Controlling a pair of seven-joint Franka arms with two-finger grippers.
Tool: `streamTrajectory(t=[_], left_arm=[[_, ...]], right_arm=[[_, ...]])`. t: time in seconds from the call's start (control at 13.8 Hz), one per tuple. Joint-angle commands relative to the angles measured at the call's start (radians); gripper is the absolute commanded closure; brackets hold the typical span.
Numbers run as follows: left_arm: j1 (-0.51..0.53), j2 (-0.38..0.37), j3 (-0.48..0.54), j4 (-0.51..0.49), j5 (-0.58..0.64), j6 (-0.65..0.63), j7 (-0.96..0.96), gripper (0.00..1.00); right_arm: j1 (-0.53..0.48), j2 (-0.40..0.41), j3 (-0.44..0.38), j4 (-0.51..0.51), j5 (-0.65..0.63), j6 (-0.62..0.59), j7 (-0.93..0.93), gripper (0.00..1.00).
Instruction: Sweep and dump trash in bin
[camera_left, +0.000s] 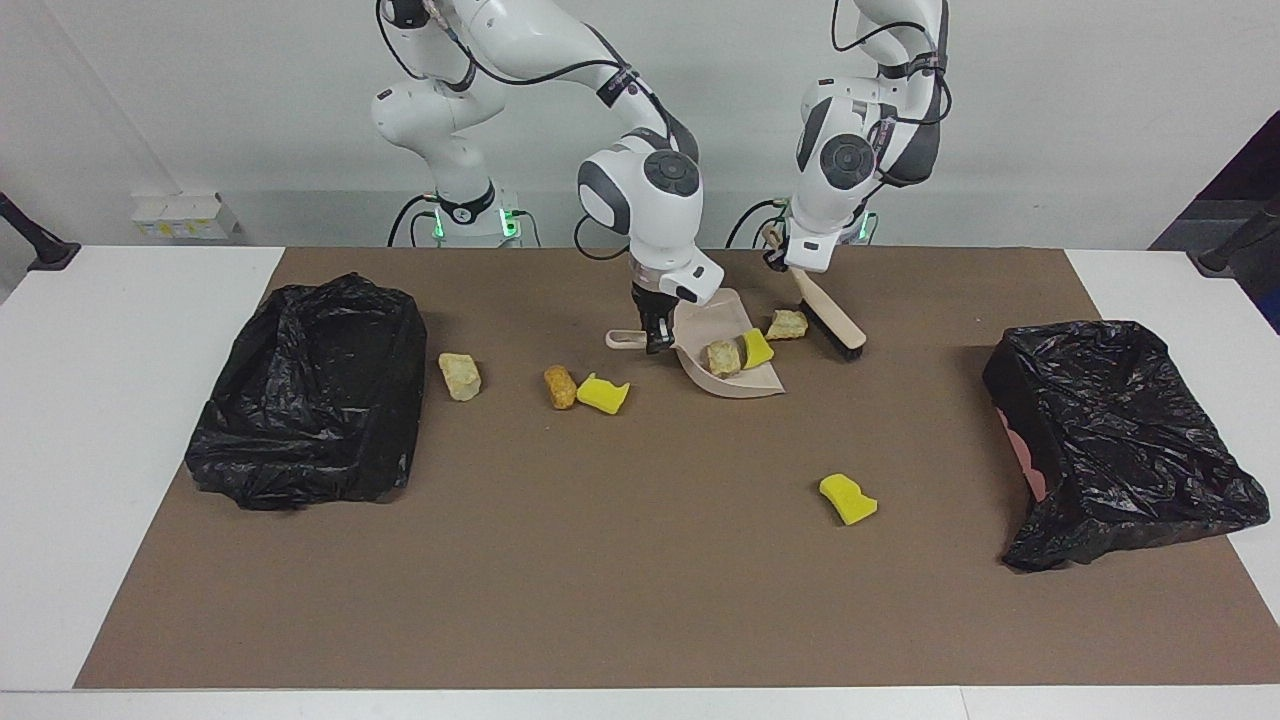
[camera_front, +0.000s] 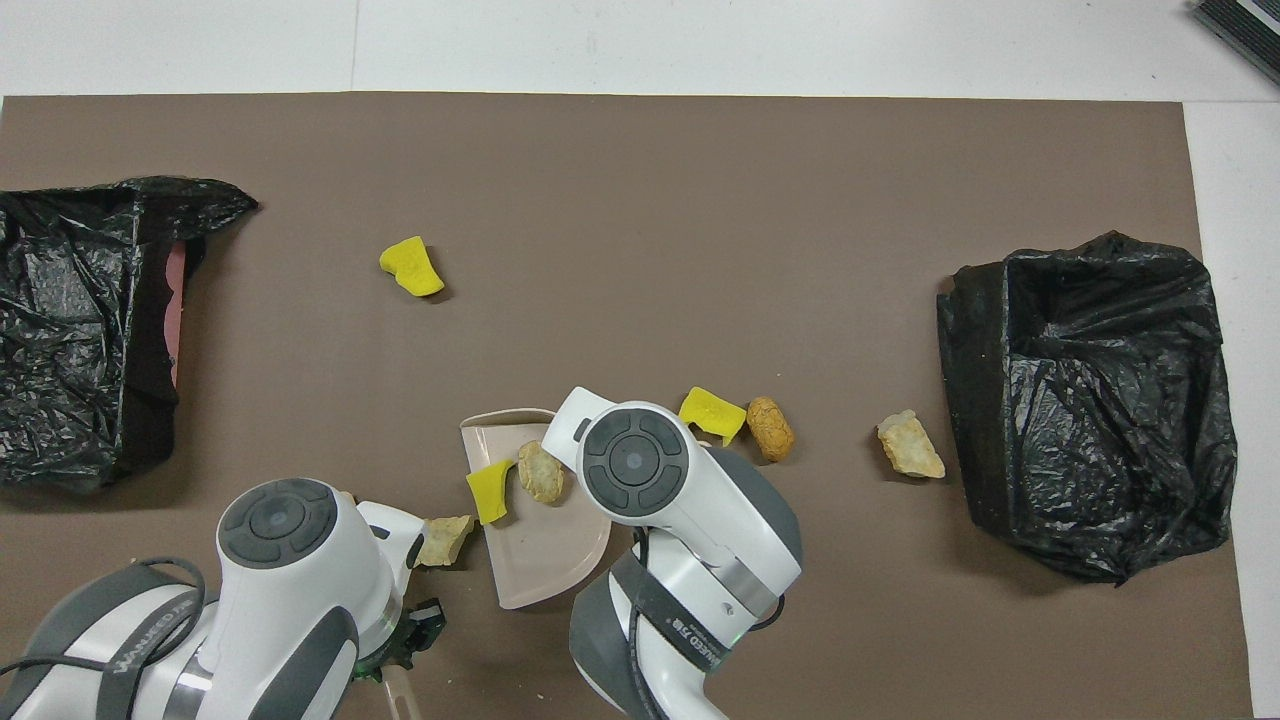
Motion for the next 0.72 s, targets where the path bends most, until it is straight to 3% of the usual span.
streamTrajectory(t=[0.0,0.22,0.36,0.51,0.65], left_arm=[[-0.077,0.057,-0.003,0.041,-0.04,0.151,-0.01,1.0],[-0.115,0.155,-0.001,0.173,-0.04,0.138,0.08,1.0],[-0.096,0.15,0.008,0.204,-0.038,0.045,0.215,1.0],[0.007,0.153,0.014,0.277,-0.024,-0.092,0.367,1.0],[0.085,0.17,0.016,0.325,0.006,-0.125,0.542,1.0]], right_arm=[[-0.005,-0.019,0.003,-0.03,-0.02,0.039,0.006,1.0],[-0.002,0.001,0.005,-0.024,-0.02,0.076,0.058,1.0],[-0.004,0.001,0.003,-0.027,-0.02,0.073,0.049,1.0],[-0.007,0.001,0.003,-0.027,-0.02,0.066,0.049,1.0],[-0.014,-0.007,0.003,-0.027,-0.02,0.047,0.049,1.0]])
